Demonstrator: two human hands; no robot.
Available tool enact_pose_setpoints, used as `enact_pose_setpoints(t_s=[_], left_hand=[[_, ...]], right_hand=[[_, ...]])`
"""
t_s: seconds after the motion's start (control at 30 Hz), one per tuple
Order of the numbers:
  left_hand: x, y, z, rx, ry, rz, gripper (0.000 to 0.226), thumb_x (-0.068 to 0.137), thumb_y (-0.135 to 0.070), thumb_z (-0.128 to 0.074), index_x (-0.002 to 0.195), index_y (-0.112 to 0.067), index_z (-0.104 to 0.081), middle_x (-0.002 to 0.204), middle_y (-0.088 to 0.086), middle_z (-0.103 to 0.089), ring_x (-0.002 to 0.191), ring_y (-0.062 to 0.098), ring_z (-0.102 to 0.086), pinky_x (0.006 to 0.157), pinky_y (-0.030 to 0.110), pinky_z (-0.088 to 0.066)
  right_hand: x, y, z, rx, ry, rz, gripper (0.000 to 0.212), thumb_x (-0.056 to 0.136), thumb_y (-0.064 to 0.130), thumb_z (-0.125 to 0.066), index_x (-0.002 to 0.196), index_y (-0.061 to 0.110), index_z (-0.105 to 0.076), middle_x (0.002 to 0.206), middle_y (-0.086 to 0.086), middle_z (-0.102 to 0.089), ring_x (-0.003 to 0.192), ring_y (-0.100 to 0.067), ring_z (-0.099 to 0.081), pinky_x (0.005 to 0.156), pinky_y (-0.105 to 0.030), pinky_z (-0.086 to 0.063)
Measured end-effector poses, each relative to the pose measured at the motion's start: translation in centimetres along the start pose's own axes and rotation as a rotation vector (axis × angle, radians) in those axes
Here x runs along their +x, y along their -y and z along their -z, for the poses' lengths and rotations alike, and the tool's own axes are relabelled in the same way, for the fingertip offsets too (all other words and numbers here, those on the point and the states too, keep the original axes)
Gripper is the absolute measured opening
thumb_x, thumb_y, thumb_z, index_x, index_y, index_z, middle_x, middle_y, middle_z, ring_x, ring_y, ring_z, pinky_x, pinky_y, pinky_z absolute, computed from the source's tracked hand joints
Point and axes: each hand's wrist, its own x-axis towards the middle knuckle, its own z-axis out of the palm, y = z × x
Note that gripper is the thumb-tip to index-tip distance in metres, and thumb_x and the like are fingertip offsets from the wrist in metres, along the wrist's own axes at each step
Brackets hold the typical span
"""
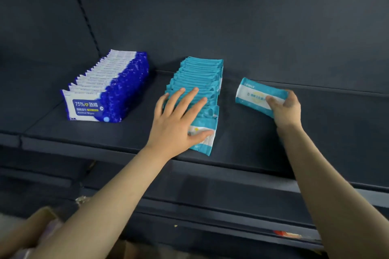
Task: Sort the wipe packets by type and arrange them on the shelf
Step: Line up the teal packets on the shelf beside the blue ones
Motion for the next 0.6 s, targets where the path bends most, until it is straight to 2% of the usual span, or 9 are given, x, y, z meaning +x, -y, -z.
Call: enact_pose_setpoints(t_s=[0.07, 0.13, 0.23, 0.4, 0.47, 0.53, 0.6], left_hand=[[0.1, 0.0, 0.0, 0.003, -0.008, 0.003, 0.069, 0.089, -0.07, -0.048, 0.135, -0.021, -0.06, 0.147, 0.003, -0.05, 0.136, 0.029, -0.045, 0.112, 0.054, -0.029], [0.0, -0.1, 0.0, 0.019, -0.016, 0.013, 0.068, 0.088, -0.07, -0.05, 0.133, -0.02, -0.062, 0.146, 0.003, -0.051, 0.135, 0.028, -0.045, 0.111, 0.054, -0.031], [-0.2, -0.2, 0.0, 0.041, 0.003, 0.027, 0.07, 0.087, -0.072, -0.05, 0.133, -0.021, -0.061, 0.147, 0.002, -0.049, 0.136, 0.027, -0.043, 0.112, 0.053, -0.029], [-0.2, -0.2, 0.0, 0.075, 0.033, 0.044, 0.072, 0.086, -0.074, -0.049, 0.135, -0.022, -0.057, 0.148, 0.002, -0.048, 0.136, 0.027, -0.043, 0.111, 0.052, -0.029], [-0.2, -0.3, 0.0, 0.087, 0.04, 0.049, 0.073, 0.086, -0.074, -0.049, 0.135, -0.021, -0.057, 0.148, 0.003, -0.048, 0.136, 0.028, -0.043, 0.111, 0.052, -0.028], [-0.2, -0.3, 0.0, 0.088, 0.048, 0.057, 0.073, 0.086, -0.075, -0.048, 0.134, -0.021, -0.057, 0.147, 0.003, -0.048, 0.136, 0.028, -0.043, 0.111, 0.051, -0.028], [-0.2, -0.4, 0.0, 0.086, 0.053, 0.063, 0.073, 0.085, -0.076, -0.047, 0.134, -0.022, -0.055, 0.147, 0.003, -0.049, 0.136, 0.028, -0.043, 0.111, 0.05, -0.027]], right_hand=[[2.6, -0.3, -0.9, -0.042, 0.008, 0.016, 0.022, 0.092, 0.025, -0.068, 0.109, 0.02, -0.057, 0.112, 0.0, -0.067, 0.098, -0.016, -0.068, 0.087, -0.036, -0.058], [4.8, -0.3, -1.8, -0.052, 0.009, 0.033, 0.018, 0.092, 0.023, -0.068, 0.105, 0.024, -0.056, 0.11, 0.003, -0.066, 0.1, -0.016, -0.067, 0.086, -0.033, -0.057], [7.6, -0.6, -3.0, -0.042, 0.008, 0.037, 0.018, 0.093, 0.022, -0.066, 0.11, 0.023, -0.059, 0.112, 0.003, -0.065, 0.102, -0.015, -0.066, 0.085, -0.028, -0.055], [11.2, -1.1, -4.2, -0.106, -0.021, 0.078, 0.027, 0.093, 0.021, -0.066, 0.12, 0.02, -0.06, 0.113, 0.007, -0.06, 0.108, -0.016, -0.062, 0.095, -0.032, -0.053], [12.1, -1.1, -4.4, -0.136, -0.048, 0.11, 0.032, 0.091, 0.021, -0.068, 0.121, 0.018, -0.058, 0.115, 0.005, -0.06, 0.108, -0.015, -0.06, 0.094, -0.025, -0.049], [12.8, -1.2, -4.6, -0.164, -0.079, 0.135, 0.039, 0.089, 0.019, -0.071, 0.123, 0.011, -0.054, 0.123, -0.003, -0.059, 0.106, -0.015, -0.057, 0.087, -0.016, -0.042], [13.2, -1.5, -4.8, -0.177, -0.105, 0.136, 0.044, 0.086, 0.019, -0.074, 0.122, 0.006, -0.051, 0.125, -0.009, -0.056, 0.102, -0.016, -0.053, 0.084, -0.014, -0.038]])
